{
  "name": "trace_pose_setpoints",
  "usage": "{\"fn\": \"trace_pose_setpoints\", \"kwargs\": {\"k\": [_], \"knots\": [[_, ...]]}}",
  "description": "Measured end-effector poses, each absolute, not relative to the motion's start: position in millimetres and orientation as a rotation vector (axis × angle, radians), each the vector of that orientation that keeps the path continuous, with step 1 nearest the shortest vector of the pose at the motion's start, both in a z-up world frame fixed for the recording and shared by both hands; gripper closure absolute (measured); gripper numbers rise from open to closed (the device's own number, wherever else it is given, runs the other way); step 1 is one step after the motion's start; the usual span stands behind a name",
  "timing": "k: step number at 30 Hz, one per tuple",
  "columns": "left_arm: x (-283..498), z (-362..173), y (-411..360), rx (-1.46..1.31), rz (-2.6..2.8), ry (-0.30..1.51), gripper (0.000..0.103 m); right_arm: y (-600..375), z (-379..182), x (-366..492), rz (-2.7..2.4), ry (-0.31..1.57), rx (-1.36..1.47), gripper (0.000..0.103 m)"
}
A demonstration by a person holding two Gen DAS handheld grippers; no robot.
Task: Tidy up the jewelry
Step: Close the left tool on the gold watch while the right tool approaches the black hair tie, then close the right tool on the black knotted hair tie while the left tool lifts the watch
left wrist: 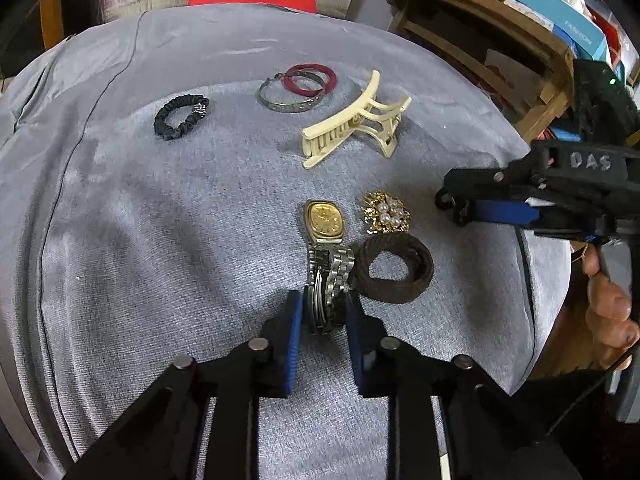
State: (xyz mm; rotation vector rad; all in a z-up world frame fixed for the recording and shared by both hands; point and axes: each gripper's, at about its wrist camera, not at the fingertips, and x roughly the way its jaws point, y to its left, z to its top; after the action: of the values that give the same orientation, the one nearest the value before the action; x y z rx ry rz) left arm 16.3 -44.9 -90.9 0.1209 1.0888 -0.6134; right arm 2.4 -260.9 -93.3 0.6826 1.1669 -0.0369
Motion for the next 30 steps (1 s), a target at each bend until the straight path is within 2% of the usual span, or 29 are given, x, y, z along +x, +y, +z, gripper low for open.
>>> {"fn": "trace_pose_setpoints", "kwargs": {"k": [2, 7, 9, 13, 30], "knots": [[19.6, -92.2, -41.5, 0.101, -0.615, 1.094, 0.085, -257.3, -97.8, 4.8, -0.057, 1.179, 0.664, 0.051], [22.7, -91.9, -34.6, 0.074, -0.619, 1.093, 0.087, -251.0, -99.6, 4.5, -0.108, 1.177, 0.576, 0.076], [23.4, -91.7, -31.6, 0.062, -0.619, 1.094, 0.087, -249.8, -98.2, 3.2, -0.113, 1.169, 0.550, 0.079], [22.8, -89.7, -25.1, 0.045, -0.620, 1.092, 0.088, -246.4, -93.2, 0.4, -0.107, 1.145, 0.523, 0.082], [5.7, -41.7, 21.6, -0.060, -0.557, 0.944, 0.089, -225.4, -67.7, -1.7, -0.012, 1.021, 0.552, 0.083]]}}
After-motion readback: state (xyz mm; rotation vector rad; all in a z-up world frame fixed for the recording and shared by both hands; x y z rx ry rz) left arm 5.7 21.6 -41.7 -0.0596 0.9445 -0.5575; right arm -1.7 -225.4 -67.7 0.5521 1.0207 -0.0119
